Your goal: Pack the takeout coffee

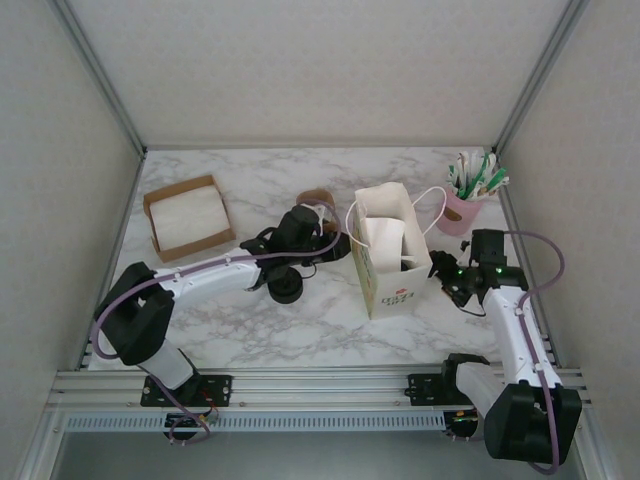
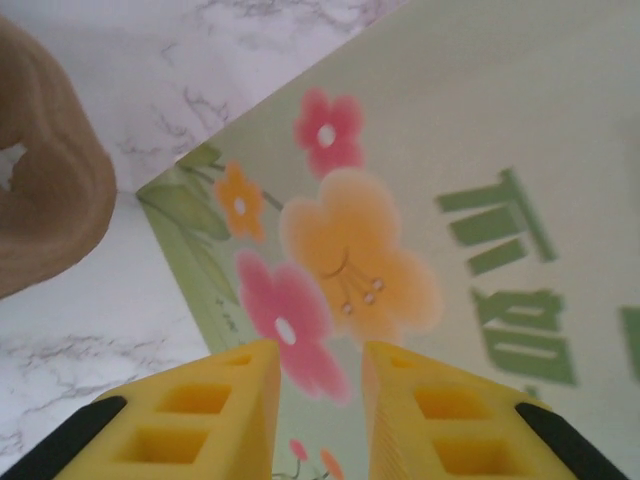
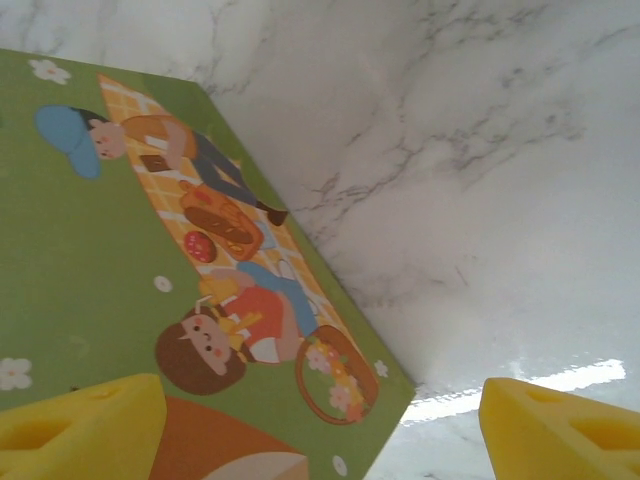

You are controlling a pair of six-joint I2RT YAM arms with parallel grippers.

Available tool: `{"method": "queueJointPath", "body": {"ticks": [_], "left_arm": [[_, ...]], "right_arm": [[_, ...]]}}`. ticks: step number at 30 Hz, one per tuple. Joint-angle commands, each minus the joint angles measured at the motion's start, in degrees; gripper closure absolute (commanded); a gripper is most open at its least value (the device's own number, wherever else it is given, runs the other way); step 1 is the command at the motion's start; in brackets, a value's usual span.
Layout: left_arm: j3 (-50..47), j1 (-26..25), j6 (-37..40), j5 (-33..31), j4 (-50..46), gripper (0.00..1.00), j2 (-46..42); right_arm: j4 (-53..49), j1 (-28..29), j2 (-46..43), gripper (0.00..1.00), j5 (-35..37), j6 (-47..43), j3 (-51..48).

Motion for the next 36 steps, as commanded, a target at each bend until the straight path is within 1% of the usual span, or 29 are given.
{"method": "queueJointPath", "body": {"ticks": [1,5,10,12,17,24,26,28,31,32,34,35,36], "left_arm": [[2.4,0.5,0.6,1.1,1.4,0.73,0.9],[2.8,1.0,0.9,1.3,1.3,0.73,0.9],[3.0,1.6,1.1,1.3,1.2,0.73,0.5],[3.2,1.7,1.2,1.4,1.1,0.73,0.4],[2.5,2.2,1.8,-0.3,-0.4,0.7,-1.8],[0.9,3.7,3.4,-5.1,-4.3,0.58,-7.7],[-0.2,4.4,3.8,-6.6,-5.0,0.53,-9.9],[-1.5,5.4,4.3,-8.2,-5.8,0.48,-12.2],[-3.6,7.0,5.2,-11.4,-6.7,0.37,-16.1],[-4.5,7.5,5.6,-13.1,-7.3,0.3,-17.5],[-6.0,8.5,6.4,-16.3,-8.3,0.13,-19.9],[-7.1,9.2,6.8,-18.3,-8.4,0.01,-21.6],[-8.3,9.9,7.3,-20.5,-8.4,0.0,-23.1]], "right_arm": [[2.3,1.0,0.9,0.18,-4.4,0.3,-0.9],[4.6,3.5,2.2,0.18,-6.3,1.6,-1.8],[6.3,6.2,2.8,0.18,-6.8,2.8,-1.9],[5.9,6.4,2.9,0.17,-6.2,2.6,-1.8],[2.4,6.4,-0.5,0.16,1.0,1.9,-0.7],[-2.0,6.4,-5.9,0.11,9.2,-0.8,2.6],[-2.7,6.3,-7.2,0.07,11.7,-1.5,3.5],[-3.2,6.4,-8.4,0.02,14.1,-2.1,4.4],[-2.6,6.4,-10.0,0.01,16.9,-3.5,5.7],[-2.2,6.4,-10.6,0.01,18.1,-3.8,6.0],[-0.6,6.4,-11.8,0.01,20.0,-4.8,6.0],[0.6,6.4,-12.6,0.01,21.3,-5.4,5.8],[2.0,6.4,-13.5,0.01,22.6,-6.1,5.3]]}}
